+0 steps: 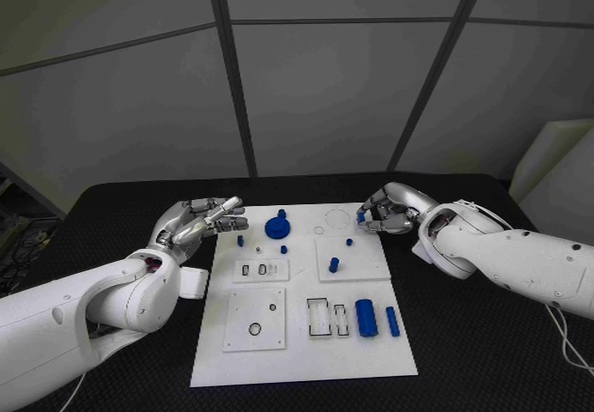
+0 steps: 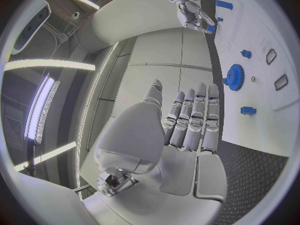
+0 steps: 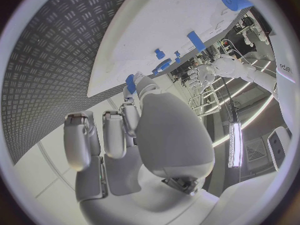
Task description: Assemble the parts on the task board
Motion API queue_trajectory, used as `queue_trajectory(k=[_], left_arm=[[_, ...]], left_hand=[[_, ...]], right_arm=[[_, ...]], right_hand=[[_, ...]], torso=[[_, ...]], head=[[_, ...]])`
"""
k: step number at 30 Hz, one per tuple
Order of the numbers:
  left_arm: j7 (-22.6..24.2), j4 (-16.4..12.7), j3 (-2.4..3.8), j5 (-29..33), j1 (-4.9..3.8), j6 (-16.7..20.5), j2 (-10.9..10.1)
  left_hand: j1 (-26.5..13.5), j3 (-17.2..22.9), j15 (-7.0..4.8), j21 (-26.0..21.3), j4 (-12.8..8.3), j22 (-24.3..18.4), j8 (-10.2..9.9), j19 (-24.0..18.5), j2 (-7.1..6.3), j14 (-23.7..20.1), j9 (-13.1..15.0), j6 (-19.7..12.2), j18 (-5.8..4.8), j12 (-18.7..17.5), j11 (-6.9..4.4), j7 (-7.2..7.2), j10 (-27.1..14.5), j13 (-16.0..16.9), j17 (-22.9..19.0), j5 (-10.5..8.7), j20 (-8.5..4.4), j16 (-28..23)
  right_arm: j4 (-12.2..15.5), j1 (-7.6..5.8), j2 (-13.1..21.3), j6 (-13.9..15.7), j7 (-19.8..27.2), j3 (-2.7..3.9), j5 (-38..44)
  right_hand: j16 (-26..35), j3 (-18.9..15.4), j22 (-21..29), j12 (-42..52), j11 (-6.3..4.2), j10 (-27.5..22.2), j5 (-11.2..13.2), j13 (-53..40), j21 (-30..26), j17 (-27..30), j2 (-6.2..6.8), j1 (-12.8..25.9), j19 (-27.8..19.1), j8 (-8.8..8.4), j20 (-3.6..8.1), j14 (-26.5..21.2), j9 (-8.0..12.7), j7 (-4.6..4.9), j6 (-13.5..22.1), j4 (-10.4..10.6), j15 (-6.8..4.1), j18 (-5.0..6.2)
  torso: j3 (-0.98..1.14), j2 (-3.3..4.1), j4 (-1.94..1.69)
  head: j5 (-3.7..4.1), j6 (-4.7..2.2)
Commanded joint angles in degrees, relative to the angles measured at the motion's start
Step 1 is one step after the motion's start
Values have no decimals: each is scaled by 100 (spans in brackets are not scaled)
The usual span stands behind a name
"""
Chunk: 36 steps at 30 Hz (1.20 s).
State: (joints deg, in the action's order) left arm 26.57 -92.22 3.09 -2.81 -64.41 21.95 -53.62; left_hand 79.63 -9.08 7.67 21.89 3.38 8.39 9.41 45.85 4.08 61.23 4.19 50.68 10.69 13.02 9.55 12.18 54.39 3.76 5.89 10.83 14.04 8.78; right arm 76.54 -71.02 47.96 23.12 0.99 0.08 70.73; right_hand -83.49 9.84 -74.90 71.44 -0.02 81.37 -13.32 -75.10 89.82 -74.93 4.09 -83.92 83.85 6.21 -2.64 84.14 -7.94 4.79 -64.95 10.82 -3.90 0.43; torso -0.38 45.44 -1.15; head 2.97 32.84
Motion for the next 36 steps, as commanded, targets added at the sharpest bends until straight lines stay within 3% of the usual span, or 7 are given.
queue_trajectory(k=[1,9,14,17,24,29,36], left_arm=[[11,-14,5,-8,-5,-68,-8],[6,-13,5,-8,-6,-72,-20],[6,10,5,-8,-7,-72,-25],[5,26,5,-8,-8,-71,-21],[-2,42,6,-8,-11,-79,-5],[-9,36,6,-8,-13,-89,2],[2,25,6,-8,-18,-72,-1]], left_hand=[[-6,2,10,4,-28,-6,-33,16,33,-42,-8,25,-27,-40,33,21,18,-3,6,-16,-3,-22],[-5,1,10,4,-29,-7,-33,16,33,-41,-8,25,-27,-41,33,22,18,-3,6,-16,-3,-23],[-4,1,11,4,-32,-7,-34,16,34,-41,-8,26,-27,-42,34,22,19,-3,6,-15,-3,-24],[-4,1,11,4,-32,-7,-34,16,34,-41,-8,26,-27,-42,34,22,19,-3,6,-15,-3,-24],[0,1,10,3,-37,-8,-35,16,36,-40,-8,27,-27,-43,33,21,21,-2,7,-14,-2,-26],[7,1,10,3,-47,-10,-37,15,38,-39,-8,30,-27,-46,33,20,24,-2,8,-13,-2,-29],[9,0,11,2,-49,-10,-37,15,37,-39,-8,30,-27,-47,32,20,25,-2,8,-12,-2,-29]], right_arm=[[182,-11,29,384,-43,6,-157],[917,-16,59,343,-566,23,63],[1228,-18,-196,242,-954,27,411],[1297,-18,-440,154,-1169,26,640],[1263,-8,-976,59,-1632,20,1094],[1218,45,-1218,21,-1936,13,1425],[1187,145,-1441,-41,-2136,-3,1686]], right_hand=[[-33,4,-1510,21,-59,-1,-41,-42,18,-393,-124,-66,615,25,36,345,-132,-100,-132,-32,-44,-43],[-34,11,-1510,19,-61,-1,-53,-42,18,-395,-141,-67,615,20,41,345,-138,-101,-134,-43,-47,-43],[-39,17,-1510,29,-63,4,-61,-50,18,-405,-150,-72,615,16,44,347,-143,-103,-136,-56,-50,-43],[-39,19,-1510,29,-64,4,-63,-50,18,-405,-153,-74,615,15,46,347,-145,-104,-137,-61,-51,-43],[-31,20,-1510,20,-64,0,-67,-44,18,-392,-160,-71,615,13,48,345,-148,-103,-137,-64,-52,-43],[-19,21,-1510,-6,-63,-13,-83,-25,18,-372,-164,-63,615,0,51,340,-152,-99,-126,-74,-54,-43],[-16,16,-1510,-14,-60,-16,-92,-20,18,-368,-160,-49,615,-12,53,339,-154,-94,-113,-80,-53,-43]], torso=[[-1,-4,3],[-12,-14,-5],[-10,-14,-10],[-3,-7,1],[-15,-6,-10],[-22,-2,-13],[-13,1,-2]], head=[[-24,7],[-68,17],[-121,48],[-178,54],[-247,87],[-277,103],[-336,143]])
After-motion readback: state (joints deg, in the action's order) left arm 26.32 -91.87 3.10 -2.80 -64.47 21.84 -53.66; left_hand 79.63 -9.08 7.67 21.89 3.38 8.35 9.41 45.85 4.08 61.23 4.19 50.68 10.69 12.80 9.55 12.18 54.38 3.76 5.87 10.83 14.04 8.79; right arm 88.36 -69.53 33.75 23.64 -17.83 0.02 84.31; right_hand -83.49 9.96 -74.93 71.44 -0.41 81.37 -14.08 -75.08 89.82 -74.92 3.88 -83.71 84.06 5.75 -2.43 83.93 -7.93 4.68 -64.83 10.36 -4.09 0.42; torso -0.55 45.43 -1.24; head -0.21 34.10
